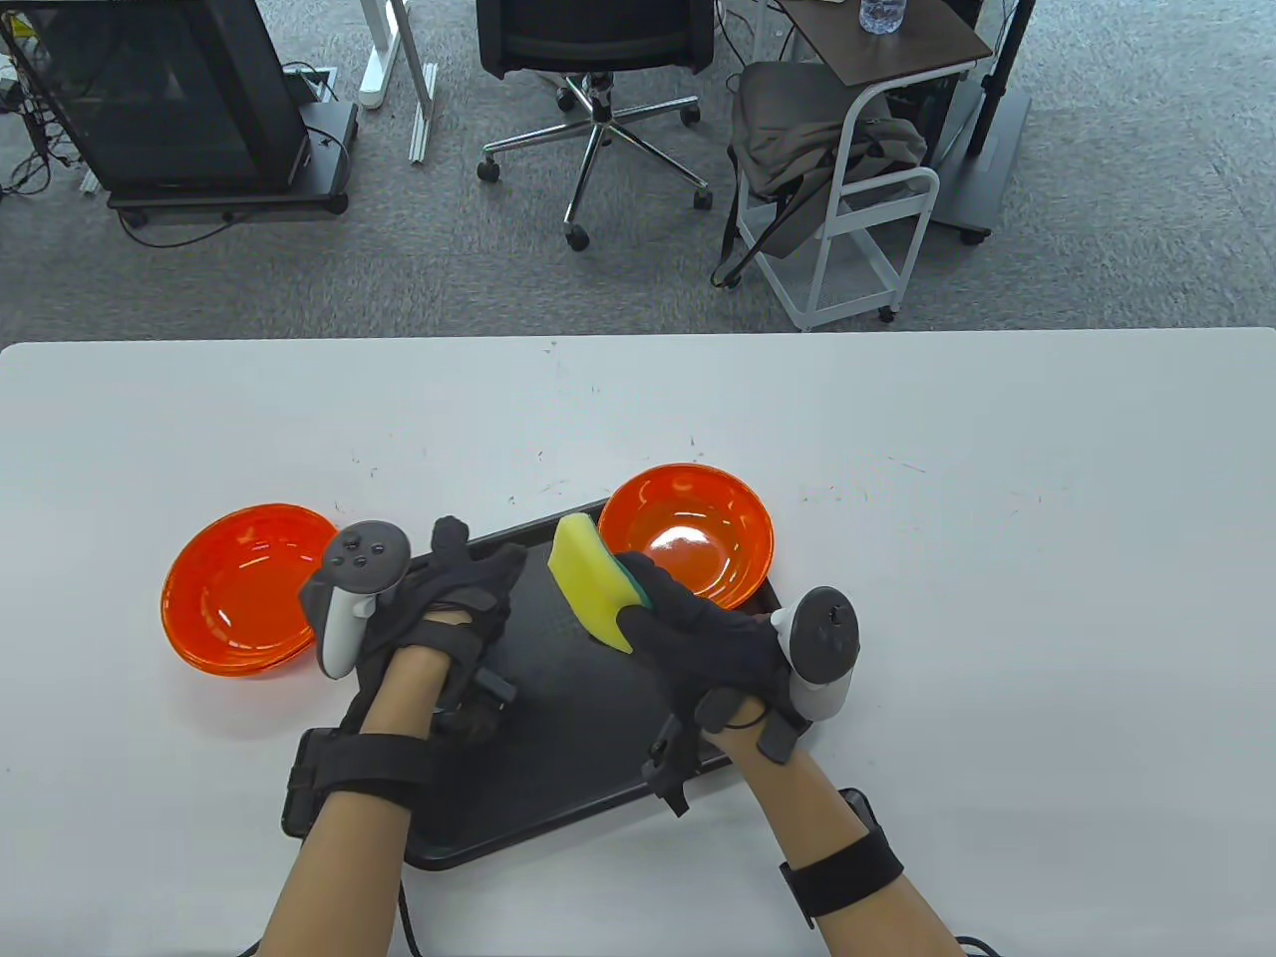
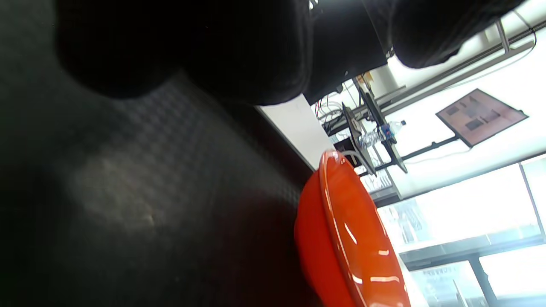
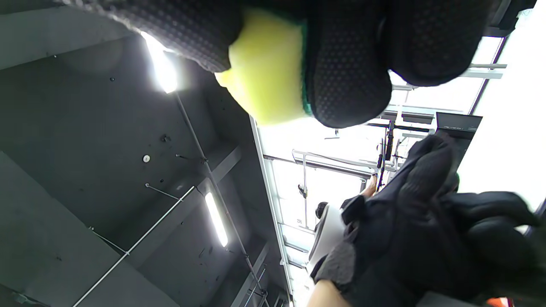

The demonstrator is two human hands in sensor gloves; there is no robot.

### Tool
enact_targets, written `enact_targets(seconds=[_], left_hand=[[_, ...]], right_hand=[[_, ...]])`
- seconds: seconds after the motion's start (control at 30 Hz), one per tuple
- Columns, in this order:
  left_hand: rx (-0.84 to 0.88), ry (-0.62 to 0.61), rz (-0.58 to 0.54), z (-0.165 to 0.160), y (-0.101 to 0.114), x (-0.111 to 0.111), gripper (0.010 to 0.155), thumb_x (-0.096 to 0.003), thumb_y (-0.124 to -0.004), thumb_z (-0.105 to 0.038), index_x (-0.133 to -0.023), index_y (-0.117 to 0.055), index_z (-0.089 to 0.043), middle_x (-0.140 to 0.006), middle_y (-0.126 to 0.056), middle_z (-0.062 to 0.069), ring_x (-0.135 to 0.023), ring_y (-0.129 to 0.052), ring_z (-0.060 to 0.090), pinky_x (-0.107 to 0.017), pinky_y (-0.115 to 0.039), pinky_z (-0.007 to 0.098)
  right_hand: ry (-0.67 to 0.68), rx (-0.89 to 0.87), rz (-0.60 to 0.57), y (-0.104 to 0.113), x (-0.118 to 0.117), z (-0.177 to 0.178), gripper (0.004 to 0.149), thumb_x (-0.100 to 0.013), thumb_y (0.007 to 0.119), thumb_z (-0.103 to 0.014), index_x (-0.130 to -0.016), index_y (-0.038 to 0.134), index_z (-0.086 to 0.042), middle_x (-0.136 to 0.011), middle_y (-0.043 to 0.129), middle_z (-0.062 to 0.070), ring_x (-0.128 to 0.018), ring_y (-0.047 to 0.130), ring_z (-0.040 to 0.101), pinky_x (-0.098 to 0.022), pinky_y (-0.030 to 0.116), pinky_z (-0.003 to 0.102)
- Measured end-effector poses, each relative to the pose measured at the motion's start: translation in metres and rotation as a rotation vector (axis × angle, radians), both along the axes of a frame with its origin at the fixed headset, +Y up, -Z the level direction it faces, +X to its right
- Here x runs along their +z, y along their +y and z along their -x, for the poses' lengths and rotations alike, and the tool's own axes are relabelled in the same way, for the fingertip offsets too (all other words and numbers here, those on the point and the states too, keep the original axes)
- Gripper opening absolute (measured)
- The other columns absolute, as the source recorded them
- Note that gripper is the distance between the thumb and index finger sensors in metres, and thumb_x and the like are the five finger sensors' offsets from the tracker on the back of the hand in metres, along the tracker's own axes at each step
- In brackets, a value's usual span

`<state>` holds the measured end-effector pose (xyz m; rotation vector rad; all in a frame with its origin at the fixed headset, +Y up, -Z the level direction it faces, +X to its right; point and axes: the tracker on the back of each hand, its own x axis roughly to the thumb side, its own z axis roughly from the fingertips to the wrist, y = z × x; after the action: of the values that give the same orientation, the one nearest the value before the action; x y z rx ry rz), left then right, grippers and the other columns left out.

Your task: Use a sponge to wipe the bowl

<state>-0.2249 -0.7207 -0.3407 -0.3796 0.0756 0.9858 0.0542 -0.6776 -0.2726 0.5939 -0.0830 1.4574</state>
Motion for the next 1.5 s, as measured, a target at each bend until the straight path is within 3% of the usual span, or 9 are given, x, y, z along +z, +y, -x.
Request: enact_targets(seconds=[0.13, 0.27, 0.43, 0.8, 0.97, 1.2, 1.5], left_hand=[[0.005, -0.097, 0.089, -0.036, -0.017, -0.013, 0.099, -0.0520, -0.079, -0.064, -0.105, -0.016, -0.010, -0.082, -0.078, 0.015, -0.053, -0.095, 0.028, -0.042, -0.084, 0.047], [-0.131, -0.135, 0.070, -0.065, -0.022, -0.021, 0.105, -0.0488, -0.081, -0.070, -0.106, -0.016, -0.010, -0.082, -0.079, 0.013, -0.053, -0.095, 0.027, -0.042, -0.085, 0.046], [-0.113, -0.128, 0.099, -0.088, -0.033, -0.029, 0.104, -0.0489, -0.081, -0.070, -0.105, -0.018, -0.009, -0.080, -0.081, 0.014, -0.051, -0.097, 0.027, -0.039, -0.087, 0.044], [-0.102, -0.001, 0.084, -0.092, -0.053, -0.038, 0.088, -0.0507, -0.084, -0.054, -0.103, -0.035, -0.004, -0.061, -0.095, 0.004, -0.029, -0.104, 0.016, -0.024, -0.092, 0.037], [0.031, 0.072, 0.080, -0.088, -0.062, -0.038, 0.074, -0.0511, -0.084, -0.041, -0.103, -0.043, -0.006, -0.055, -0.096, 0.006, -0.023, -0.104, 0.015, -0.021, -0.093, 0.036], [0.046, 0.084, 0.027, -0.057, -0.046, -0.019, 0.067, -0.0518, -0.081, -0.040, -0.103, -0.051, -0.010, -0.053, -0.095, 0.006, -0.021, -0.103, 0.014, -0.020, -0.093, 0.034], [0.053, 0.142, -0.175, 0.007, 0.010, 0.040, 0.063, -0.0529, -0.078, -0.040, -0.104, -0.054, -0.012, -0.051, -0.095, 0.007, -0.019, -0.102, 0.014, -0.018, -0.092, 0.034]], right_hand=[[-0.016, -0.008, 0.000, 0.001, -0.003, -0.005, 0.051, -0.056, 0.075, -0.029, -0.095, 0.056, -0.003, -0.089, 0.081, 0.028, -0.063, 0.094, 0.039, -0.043, 0.077, 0.056], [-0.029, -0.017, 0.010, -0.001, -0.005, -0.009, 0.051, -0.056, 0.075, -0.029, -0.095, 0.056, -0.003, -0.089, 0.081, 0.028, -0.063, 0.094, 0.039, -0.043, 0.077, 0.056], [-0.035, -0.020, 0.015, -0.001, -0.006, -0.011, 0.051, -0.056, 0.075, -0.029, -0.095, 0.056, -0.003, -0.089, 0.081, 0.028, -0.063, 0.094, 0.039, -0.043, 0.077, 0.056], [-0.052, -0.026, 0.015, 0.002, -0.007, -0.017, 0.051, -0.056, 0.075, -0.029, -0.095, 0.056, -0.003, -0.089, 0.081, 0.028, -0.063, 0.094, 0.039, -0.043, 0.077, 0.056], [-0.052, -0.017, 0.017, 0.001, -0.006, -0.016, 0.051, -0.056, 0.075, -0.029, -0.095, 0.056, -0.003, -0.089, 0.081, 0.028, -0.063, 0.094, 0.039, -0.043, 0.077, 0.056], [-0.052, -0.008, 0.009, 0.002, -0.006, -0.016, 0.051, -0.056, 0.075, -0.029, -0.096, 0.056, -0.003, -0.089, 0.081, 0.028, -0.063, 0.094, 0.039, -0.043, 0.077, 0.056], [-0.031, 0.054, -0.014, 0.007, 0.001, -0.005, 0.050, -0.057, 0.075, -0.029, -0.098, 0.056, -0.010, -0.093, 0.079, 0.026, -0.061, 0.099, 0.039, -0.039, 0.083, 0.055]])
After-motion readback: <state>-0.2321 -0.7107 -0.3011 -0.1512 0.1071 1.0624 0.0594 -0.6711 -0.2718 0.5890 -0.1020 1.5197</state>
